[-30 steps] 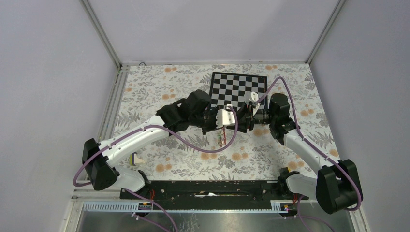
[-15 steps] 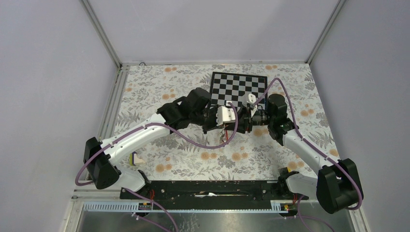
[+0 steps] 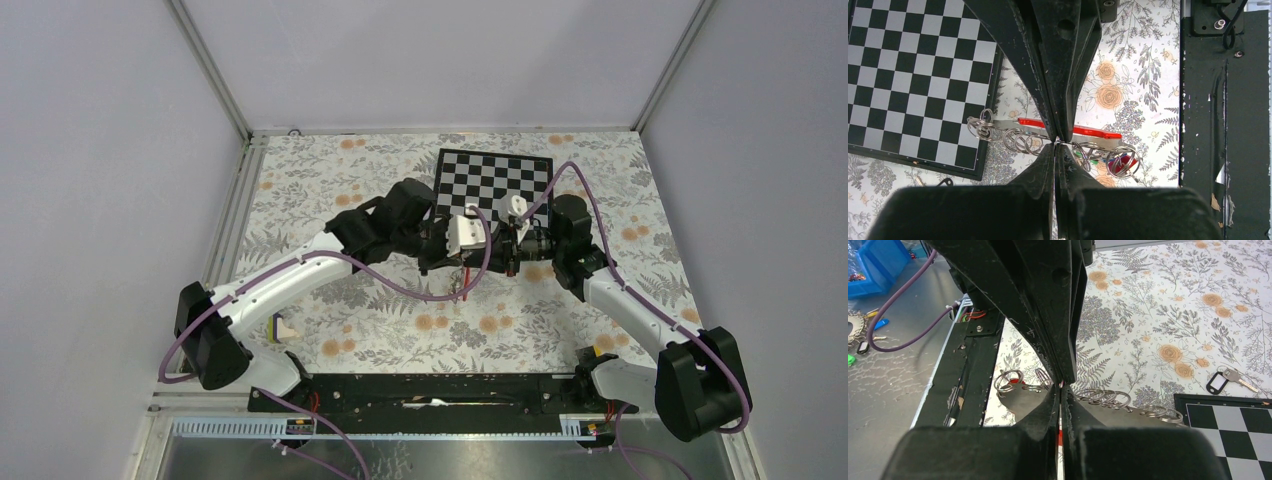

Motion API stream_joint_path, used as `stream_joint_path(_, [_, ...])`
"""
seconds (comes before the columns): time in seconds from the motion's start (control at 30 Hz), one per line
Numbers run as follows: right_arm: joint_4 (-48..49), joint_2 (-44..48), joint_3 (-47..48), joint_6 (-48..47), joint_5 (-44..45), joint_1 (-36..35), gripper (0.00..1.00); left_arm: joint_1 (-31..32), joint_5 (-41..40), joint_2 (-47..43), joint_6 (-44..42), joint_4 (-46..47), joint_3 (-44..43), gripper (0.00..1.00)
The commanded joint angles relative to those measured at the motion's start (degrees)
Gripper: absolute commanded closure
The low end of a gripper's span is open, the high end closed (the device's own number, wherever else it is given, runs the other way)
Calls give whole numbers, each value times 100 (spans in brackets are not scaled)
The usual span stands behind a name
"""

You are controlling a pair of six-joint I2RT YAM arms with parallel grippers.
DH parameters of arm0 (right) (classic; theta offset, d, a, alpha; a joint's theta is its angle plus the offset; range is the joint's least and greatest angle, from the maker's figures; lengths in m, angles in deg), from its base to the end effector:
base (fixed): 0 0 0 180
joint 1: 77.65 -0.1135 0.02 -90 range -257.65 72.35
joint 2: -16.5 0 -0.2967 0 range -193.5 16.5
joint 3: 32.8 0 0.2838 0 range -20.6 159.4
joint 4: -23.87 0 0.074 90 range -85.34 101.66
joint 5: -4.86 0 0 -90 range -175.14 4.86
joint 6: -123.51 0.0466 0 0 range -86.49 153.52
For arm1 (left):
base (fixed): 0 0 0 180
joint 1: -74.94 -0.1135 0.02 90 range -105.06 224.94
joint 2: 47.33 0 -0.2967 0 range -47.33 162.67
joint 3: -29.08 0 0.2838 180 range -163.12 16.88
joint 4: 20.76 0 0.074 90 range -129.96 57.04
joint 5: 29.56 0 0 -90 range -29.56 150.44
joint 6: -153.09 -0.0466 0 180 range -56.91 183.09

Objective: Put the keys on the keyring

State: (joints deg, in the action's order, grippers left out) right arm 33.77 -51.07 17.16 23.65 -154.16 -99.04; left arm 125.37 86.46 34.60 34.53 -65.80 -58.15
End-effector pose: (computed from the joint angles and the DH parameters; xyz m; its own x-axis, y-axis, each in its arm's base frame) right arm 0.2329 0.1380 0.2897 0.0468 -0.0475 -0.9978 -0.9989 -0.0124 -0.0463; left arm 0.2072 -0.2828 0.3594 0.0762 0.5822 -0.8095 0.9919 0.0388 0.1213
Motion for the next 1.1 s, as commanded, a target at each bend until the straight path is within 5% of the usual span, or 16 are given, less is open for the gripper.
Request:
stream_joint_path(0.0, [138, 43, 246, -46, 116, -25, 100, -138, 430, -93, 140, 357, -313, 100])
stream_joint_path(0.13, [605, 49, 189, 351, 72, 25, 100, -386, 823, -161, 283, 385, -276, 100])
stream_joint_path(0.3, [2163, 19, -108, 1715, -11, 157, 100, -781, 1598, -259, 570, 560, -107, 76])
stream_joint_path(0.43, [2806, -32, -192, 2362, -19, 194, 100, -903, 1796, -270, 734, 649, -136, 67])
stream_joint_path(1.07, [3282, -85, -261, 2759, -20, 227, 100, -963, 2180, -52, 1010, 729, -384, 70])
